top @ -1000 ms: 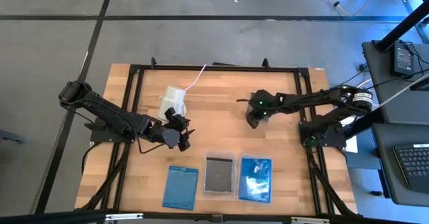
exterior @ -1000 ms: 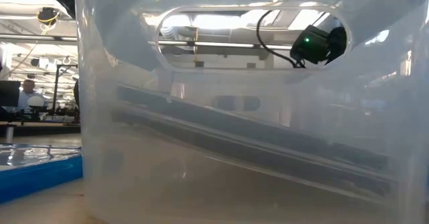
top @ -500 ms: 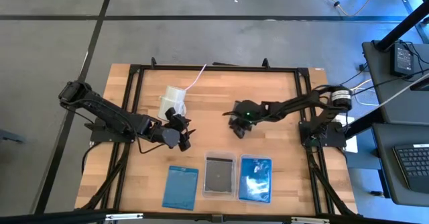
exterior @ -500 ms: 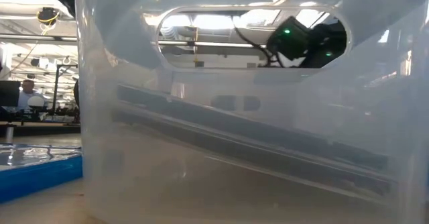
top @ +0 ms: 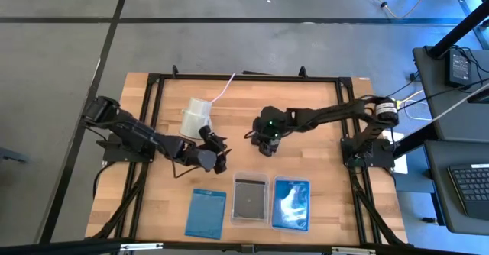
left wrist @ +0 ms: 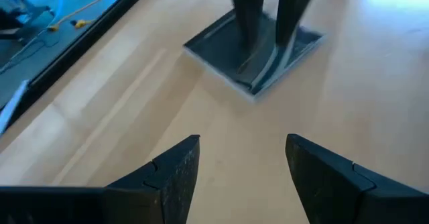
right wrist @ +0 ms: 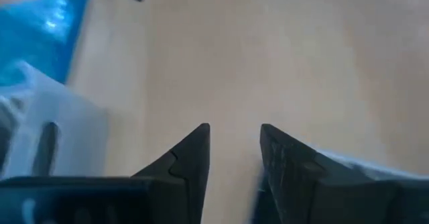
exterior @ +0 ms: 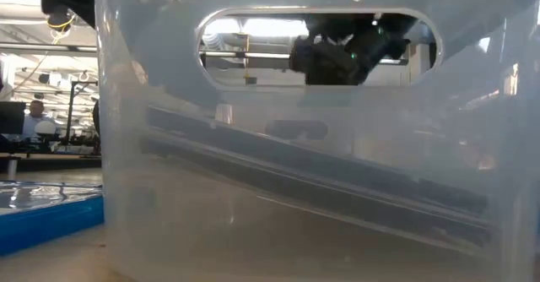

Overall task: Pick & place jewel cases by type
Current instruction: Put the black cd case into the left transparent bin

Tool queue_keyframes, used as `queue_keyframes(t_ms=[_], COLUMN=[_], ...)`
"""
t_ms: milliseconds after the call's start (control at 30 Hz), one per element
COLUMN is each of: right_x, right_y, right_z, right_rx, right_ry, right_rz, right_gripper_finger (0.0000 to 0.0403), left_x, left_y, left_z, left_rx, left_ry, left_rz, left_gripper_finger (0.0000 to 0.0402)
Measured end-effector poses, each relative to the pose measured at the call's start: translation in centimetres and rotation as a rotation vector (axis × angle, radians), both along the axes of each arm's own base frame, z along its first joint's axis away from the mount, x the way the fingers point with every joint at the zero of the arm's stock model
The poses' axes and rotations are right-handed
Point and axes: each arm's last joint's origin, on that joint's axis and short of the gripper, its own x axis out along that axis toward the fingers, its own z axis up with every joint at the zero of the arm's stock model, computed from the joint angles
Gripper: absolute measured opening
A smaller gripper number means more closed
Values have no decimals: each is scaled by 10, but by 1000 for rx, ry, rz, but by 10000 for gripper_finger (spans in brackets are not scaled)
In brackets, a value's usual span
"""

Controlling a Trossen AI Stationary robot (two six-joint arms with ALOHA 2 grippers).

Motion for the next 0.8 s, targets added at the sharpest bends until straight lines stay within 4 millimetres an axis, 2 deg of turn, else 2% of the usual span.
queue_keyframes(t_ms=[133, 333, 533, 800], right_x=[-13, -46, -68, -93], right_y=[-9, -24, -47, -68], right_z=[32, 50, 42, 12], right_rx=[-116, -197, -283, -364], right_ry=[58, 210, 308, 408], right_rz=[-3, -7, 104, 249], right_gripper_finger=[136, 136, 135, 135], left_x=[8, 25, 40, 44], left_y=[16, 37, 51, 75], left_z=[-9, -24, -48, -77], left_rx=[-7, -53, -63, -84], left_ry=[12, 12, 25, 96], left_rz=[53, 19, -60, -14], left_gripper_finger=[219, 219, 219, 219])
